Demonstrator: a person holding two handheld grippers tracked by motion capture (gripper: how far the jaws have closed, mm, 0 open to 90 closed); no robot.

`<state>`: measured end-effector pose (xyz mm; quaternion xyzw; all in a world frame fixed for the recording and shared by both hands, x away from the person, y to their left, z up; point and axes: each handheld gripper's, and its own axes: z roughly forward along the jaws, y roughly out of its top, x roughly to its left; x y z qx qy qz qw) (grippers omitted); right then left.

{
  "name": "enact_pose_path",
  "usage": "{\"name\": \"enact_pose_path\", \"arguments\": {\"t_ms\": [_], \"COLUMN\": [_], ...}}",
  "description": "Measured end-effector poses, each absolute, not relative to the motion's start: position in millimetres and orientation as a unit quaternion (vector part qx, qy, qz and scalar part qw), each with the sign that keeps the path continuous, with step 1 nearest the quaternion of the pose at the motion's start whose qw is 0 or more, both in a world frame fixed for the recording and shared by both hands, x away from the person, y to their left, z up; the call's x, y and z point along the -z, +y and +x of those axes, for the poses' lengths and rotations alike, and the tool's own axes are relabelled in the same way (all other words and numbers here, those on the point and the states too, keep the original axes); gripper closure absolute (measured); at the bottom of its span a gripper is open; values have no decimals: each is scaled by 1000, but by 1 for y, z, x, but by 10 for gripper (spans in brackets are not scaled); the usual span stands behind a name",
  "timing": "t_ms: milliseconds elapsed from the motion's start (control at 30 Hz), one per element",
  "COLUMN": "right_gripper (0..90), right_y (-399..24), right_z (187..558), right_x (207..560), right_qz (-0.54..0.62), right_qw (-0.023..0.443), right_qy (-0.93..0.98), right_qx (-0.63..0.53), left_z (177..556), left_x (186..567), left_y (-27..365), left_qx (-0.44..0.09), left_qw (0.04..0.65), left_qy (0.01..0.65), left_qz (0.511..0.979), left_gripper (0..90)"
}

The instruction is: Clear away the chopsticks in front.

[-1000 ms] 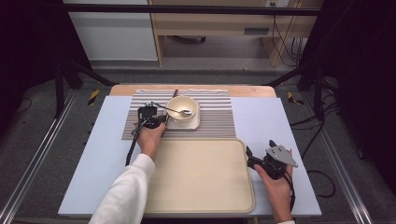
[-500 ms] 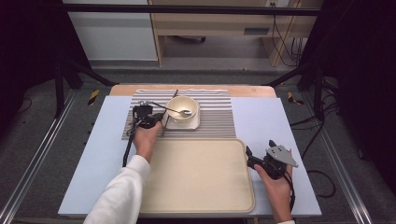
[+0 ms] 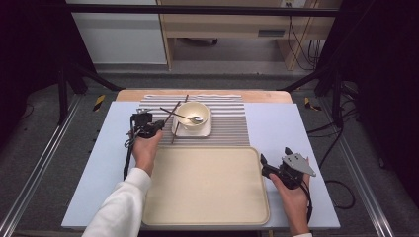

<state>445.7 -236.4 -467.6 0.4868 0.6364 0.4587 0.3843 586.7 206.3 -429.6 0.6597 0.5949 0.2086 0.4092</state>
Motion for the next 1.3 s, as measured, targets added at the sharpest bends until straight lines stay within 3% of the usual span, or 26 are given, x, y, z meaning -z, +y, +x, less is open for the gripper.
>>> {"name": "enact_pose_path", "arguments": {"t_ms": [500,1300], "right_gripper": [106,107], "right_y": [-238,-236], "right_z": [447,448], "right_x": [470,466], "right_qz": [491,477], "right_qw": [377,375], "right_qy": [635,640], "right_qx": [-462,-471], "left_z": [554,495], "left_x": [417,430], "left_y": [233,250], "left_qx": [-219,-216], "left_qw": [426,444], "left_qy": [603,618], "left_qz": [638,611], "left_gripper": [863,863]}}
